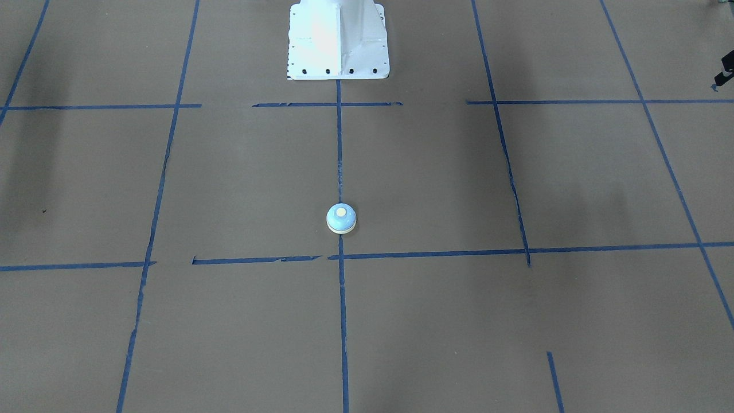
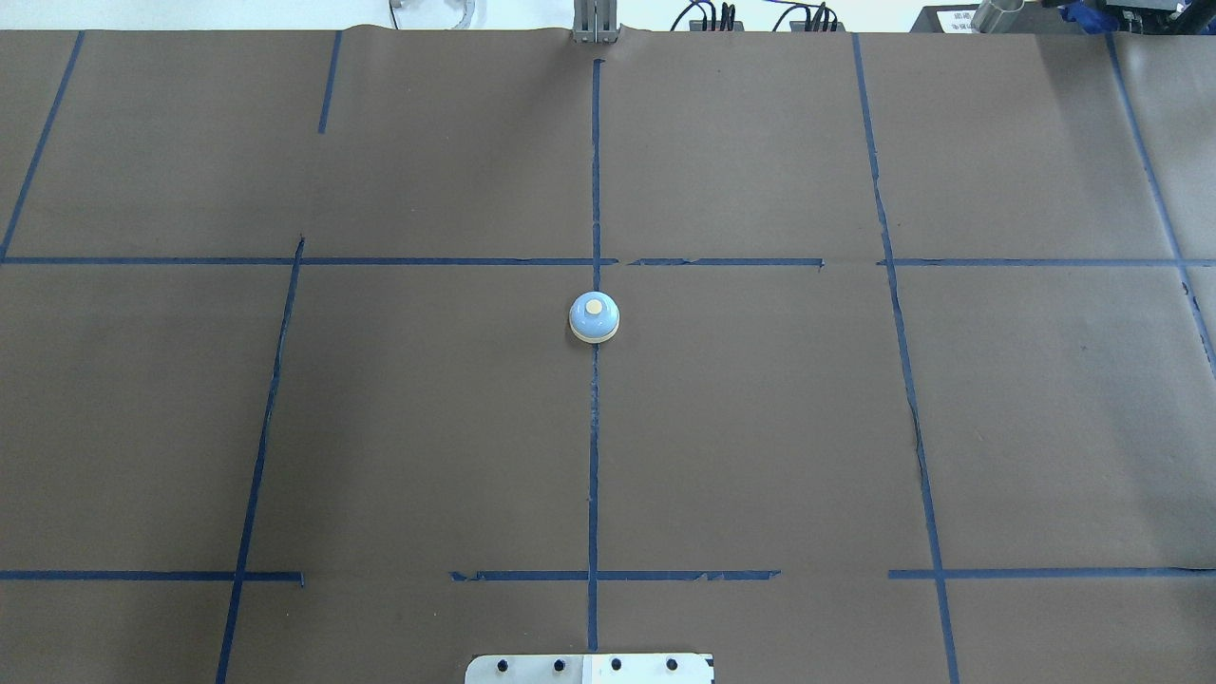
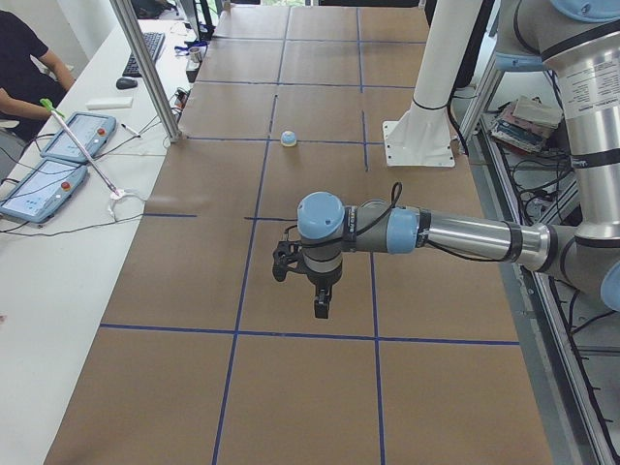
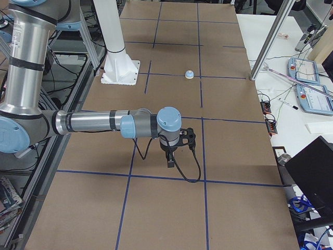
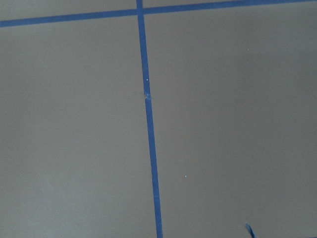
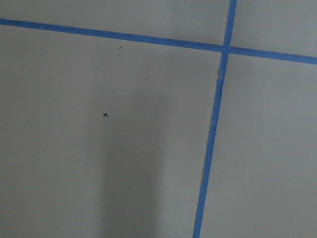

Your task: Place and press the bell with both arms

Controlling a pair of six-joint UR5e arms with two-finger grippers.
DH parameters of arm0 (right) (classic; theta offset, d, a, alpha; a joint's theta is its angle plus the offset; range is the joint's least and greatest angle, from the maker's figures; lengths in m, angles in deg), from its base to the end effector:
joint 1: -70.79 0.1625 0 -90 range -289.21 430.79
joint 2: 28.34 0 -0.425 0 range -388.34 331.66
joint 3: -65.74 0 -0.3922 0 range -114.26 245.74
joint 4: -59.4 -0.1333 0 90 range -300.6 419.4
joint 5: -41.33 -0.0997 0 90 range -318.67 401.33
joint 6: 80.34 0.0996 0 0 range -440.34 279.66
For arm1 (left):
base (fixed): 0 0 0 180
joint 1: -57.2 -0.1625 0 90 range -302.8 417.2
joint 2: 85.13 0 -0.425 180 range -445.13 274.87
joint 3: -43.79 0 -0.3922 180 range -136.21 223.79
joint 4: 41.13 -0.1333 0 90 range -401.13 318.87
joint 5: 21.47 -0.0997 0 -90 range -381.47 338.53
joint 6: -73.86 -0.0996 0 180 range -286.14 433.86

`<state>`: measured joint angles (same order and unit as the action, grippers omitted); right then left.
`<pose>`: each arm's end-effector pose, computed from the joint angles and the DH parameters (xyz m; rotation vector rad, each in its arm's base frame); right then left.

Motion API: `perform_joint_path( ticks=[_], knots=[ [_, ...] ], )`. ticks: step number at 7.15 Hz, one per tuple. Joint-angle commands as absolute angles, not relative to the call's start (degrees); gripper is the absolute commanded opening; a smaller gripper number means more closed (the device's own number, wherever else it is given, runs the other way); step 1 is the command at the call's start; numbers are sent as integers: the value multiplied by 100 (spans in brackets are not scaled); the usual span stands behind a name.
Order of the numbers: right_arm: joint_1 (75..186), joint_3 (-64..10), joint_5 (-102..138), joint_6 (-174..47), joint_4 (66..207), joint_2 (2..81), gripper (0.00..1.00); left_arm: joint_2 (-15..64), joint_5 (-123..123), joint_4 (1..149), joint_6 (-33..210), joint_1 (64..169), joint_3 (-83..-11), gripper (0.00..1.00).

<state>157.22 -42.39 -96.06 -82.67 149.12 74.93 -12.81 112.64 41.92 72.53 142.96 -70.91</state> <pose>0.0351 -0.4015 0.6012 0.0756 -0.8280 -0.1341 -0.0372 -0.3637 0.5909 -0.0184 0.7699 0.0928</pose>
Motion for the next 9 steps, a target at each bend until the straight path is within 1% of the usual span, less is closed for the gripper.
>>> perform_joint_path(
  ticks=[1,4,5,6,7,8,9],
  knots=[
    [15709,-4281,-9508,-8271,14931,7493,100,-1341,11239,4228,7254,14272,-7091,100],
    [15701,-4263,-9428,-8271,14913,7537,100,-1271,11256,4412,7307,14272,-7056,100],
    [15701,-4263,-9428,-8271,14913,7537,100,-1236,11291,4369,7290,14272,-6925,100],
    [15701,-4263,-9428,-8262,14905,7529,100,-1279,11779,4342,7272,14281,-6976,100],
    [15701,-4229,-9428,-8262,14904,7529,100,-1349,12123,4333,7272,14307,-6863,100],
    [15701,-4228,-9446,-8262,14913,7537,100,-1385,12162,4351,7255,14307,-6540,100],
    [15701,-4211,-9446,-8262,14922,7537,100,-1368,12162,4342,7263,14307,-6537,100]
  ],
)
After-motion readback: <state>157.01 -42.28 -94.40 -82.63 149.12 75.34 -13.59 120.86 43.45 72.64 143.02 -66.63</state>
